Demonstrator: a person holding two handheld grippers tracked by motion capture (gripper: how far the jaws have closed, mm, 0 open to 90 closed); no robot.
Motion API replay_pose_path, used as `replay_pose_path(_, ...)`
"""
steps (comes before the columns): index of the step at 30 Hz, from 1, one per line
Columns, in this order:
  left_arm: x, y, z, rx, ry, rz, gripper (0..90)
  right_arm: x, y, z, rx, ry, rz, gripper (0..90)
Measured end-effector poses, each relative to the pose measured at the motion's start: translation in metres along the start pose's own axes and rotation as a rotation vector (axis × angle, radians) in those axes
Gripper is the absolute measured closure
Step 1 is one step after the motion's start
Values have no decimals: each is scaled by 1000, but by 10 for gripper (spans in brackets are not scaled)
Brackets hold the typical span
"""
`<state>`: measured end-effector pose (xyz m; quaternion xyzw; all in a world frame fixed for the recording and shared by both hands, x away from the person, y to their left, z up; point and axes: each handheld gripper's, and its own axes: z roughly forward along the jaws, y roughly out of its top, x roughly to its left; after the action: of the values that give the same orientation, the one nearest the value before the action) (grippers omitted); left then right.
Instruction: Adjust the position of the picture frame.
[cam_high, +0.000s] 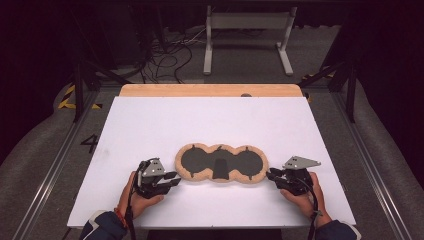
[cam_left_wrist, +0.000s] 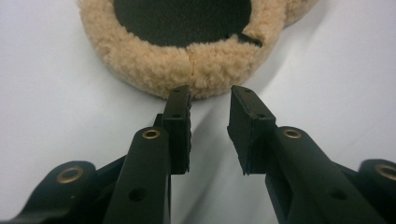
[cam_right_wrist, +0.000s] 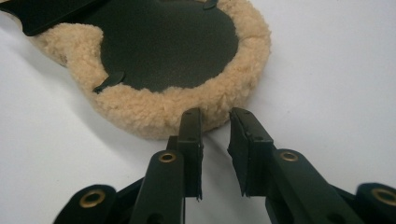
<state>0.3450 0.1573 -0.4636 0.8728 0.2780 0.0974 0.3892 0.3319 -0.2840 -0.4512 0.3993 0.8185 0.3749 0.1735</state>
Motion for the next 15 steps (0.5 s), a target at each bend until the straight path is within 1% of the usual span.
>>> replay_pose_path(2,-1,1,3,6,10,10,678,1,0,-1,3,0,-2,744)
replay_pose_path(3,-1,2,4,3,17,4,676,2,-1,-1,7,3,-8,744)
replay_pose_path(5,0,3,6,9,17,10,676,4,-2,-2,8,1,-11,735)
replay_pose_path(7,2,2,5,7,15,16,675,9,-4,-2,20,7,-19,715)
replay_pose_path(8,2,1,5,4,17,4,673,12,-5,-2,24,6,-29,708)
replay_pose_path(10,4,1,5,0,13,-1,672,16,-6,-1,23,16,-39,706)
replay_pose_path(12,5,2,6,-4,8,-8,666,19,-4,0,16,-11,-42,710)
replay_pose_path(15,6,3,7,-3,12,-2,667,20,-3,2,10,-24,-35,712)
